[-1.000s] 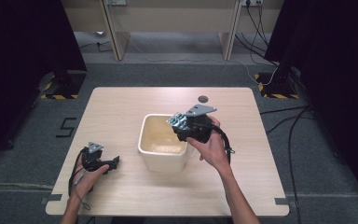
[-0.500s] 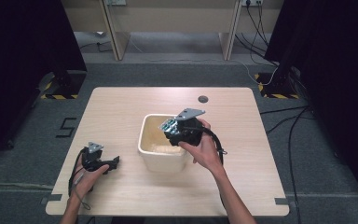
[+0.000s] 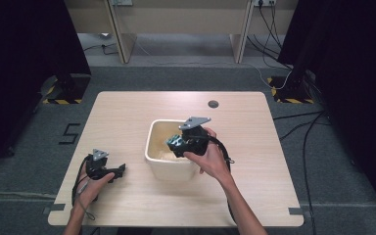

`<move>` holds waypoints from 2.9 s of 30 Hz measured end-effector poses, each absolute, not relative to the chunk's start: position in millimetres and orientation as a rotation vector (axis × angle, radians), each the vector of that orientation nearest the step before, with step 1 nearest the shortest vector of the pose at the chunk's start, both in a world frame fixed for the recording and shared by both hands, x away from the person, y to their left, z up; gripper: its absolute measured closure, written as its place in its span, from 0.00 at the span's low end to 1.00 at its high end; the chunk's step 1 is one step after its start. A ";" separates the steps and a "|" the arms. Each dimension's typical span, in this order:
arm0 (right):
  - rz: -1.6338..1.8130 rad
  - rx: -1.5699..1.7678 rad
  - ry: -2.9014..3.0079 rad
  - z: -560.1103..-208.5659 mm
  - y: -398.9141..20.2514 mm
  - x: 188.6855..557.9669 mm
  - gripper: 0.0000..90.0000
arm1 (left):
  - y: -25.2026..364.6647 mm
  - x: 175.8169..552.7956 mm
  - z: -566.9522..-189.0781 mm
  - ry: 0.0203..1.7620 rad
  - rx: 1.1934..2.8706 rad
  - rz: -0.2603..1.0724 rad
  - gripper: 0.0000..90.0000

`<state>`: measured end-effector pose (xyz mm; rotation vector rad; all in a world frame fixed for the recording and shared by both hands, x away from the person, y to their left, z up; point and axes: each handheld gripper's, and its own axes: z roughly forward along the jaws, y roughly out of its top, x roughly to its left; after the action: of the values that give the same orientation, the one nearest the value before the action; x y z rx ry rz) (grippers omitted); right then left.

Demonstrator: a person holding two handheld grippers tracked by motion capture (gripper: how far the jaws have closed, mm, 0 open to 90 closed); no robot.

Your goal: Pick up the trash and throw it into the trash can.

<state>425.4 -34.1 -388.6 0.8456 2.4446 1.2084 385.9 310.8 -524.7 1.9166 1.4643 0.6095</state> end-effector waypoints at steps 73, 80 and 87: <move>1.161 1.109 2.162 -382.8 -163.0 417.5 0.26 | 310.9 385.8 -524.7 1.464 1.919 0.610 0.07; 1.147 1.133 2.151 -388.6 -172.9 416.8 0.26 | 310.9 385.8 -524.6 1.464 1.919 0.610 0.07; 1.120 1.162 2.142 -396.4 -183.9 415.4 0.26 | 310.7 385.9 -524.8 1.465 1.915 0.610 0.07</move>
<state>415.4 -183.9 -396.4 1.1618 2.1422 1.1202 385.9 310.7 -524.8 1.9152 1.4650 0.6104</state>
